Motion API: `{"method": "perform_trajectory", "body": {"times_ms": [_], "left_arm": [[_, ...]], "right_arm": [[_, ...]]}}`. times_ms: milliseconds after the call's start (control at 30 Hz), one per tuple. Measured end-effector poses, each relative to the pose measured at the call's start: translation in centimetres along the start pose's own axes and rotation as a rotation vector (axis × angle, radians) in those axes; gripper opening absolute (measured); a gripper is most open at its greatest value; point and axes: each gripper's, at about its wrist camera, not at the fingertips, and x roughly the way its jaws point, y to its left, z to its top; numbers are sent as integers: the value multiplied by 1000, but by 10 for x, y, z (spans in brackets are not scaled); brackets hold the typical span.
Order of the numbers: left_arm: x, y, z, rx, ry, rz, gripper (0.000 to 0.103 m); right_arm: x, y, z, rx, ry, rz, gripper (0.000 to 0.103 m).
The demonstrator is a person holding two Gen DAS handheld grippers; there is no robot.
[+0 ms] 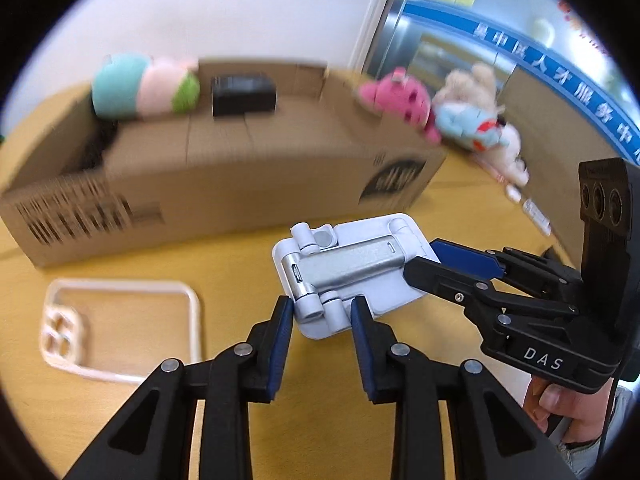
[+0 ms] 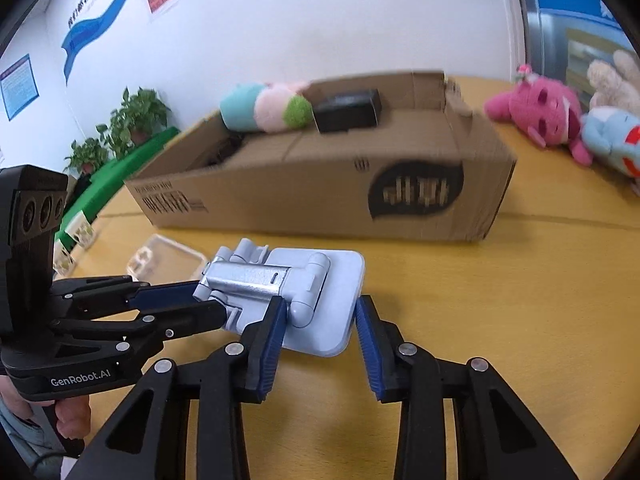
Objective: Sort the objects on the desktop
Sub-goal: 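Grasp the white phone stand with the left gripper, then carry the phone stand into the box and open the left gripper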
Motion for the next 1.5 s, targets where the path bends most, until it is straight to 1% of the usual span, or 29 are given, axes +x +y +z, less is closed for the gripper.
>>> {"method": "perform_trajectory", "body": {"times_ms": [200,300,367,500,633,700,800,900,967,1033,1067,1133,1233,1267,1333,1433,1500], "left_arm": [[-35,-3,39,23,-133,-23,29],[-44,-1,64,42,-174,-11,29],[-50,4,80,47,-198,-4,29],[-63,26,113,50,-230,21,29],[-70,51,144,31,-241,49,29],[-69,69,161,6,-227,55,29],[-63,92,181,-21,-213,78,29],[-49,114,195,-44,-179,97,28],[-33,128,200,-58,-146,119,28],[-10,145,202,-85,-98,126,28],[-2,152,201,-96,-78,125,28],[22,170,200,-132,-20,116,28],[49,186,196,-151,50,128,28],[59,190,195,-157,78,132,28],[77,199,191,-185,134,139,28],[97,208,185,-212,187,145,27],[106,208,185,-209,215,158,27]], "right_arm": [[-46,16,44,-58,-154,-22,34],[-56,24,69,-94,-202,-39,34],[-57,29,85,-115,-227,-46,34],[-51,41,126,-134,-255,-19,34],[-39,55,168,-148,-268,28,34],[-26,60,190,-145,-259,60,34],[-2,66,214,-144,-230,99,34],[30,67,232,-130,-181,127,34],[53,66,241,-125,-151,139,34],[78,64,248,-118,-106,143,34],[96,62,252,-107,-67,147,34],[121,55,248,-94,-13,150,34],[165,44,245,-50,98,166,34],[176,42,243,-41,123,169,34],[205,34,237,-19,207,175,35],[233,29,230,-9,287,176,35],[247,26,229,2,339,174,35]]}}
